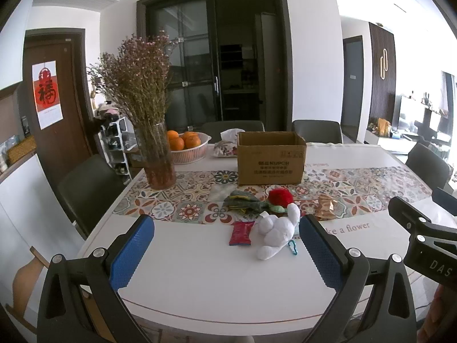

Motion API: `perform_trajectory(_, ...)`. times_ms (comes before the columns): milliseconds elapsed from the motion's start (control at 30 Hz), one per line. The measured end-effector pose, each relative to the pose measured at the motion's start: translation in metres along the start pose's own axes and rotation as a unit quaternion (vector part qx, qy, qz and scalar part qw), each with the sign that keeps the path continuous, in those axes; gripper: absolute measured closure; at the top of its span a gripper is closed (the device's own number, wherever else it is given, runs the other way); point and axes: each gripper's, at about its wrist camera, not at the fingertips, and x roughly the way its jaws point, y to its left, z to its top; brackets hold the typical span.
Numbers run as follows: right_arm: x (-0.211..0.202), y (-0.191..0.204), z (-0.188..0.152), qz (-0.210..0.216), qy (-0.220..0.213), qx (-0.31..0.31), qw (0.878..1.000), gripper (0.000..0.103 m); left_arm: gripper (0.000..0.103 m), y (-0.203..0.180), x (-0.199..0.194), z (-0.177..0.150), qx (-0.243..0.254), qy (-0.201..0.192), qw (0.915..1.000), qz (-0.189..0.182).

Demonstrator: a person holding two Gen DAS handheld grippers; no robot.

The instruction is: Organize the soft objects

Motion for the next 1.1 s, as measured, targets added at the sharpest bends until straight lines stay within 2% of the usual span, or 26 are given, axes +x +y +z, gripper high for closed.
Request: perform_trajectory(1100, -0.002, 0.0011, -0.0002, 0.002, -0.001, -0.004, 1.0, 0.0, 0.0, -0.0002, -0.0028, 0.0021, 0.002, -0.001, 1.0, -0.006)
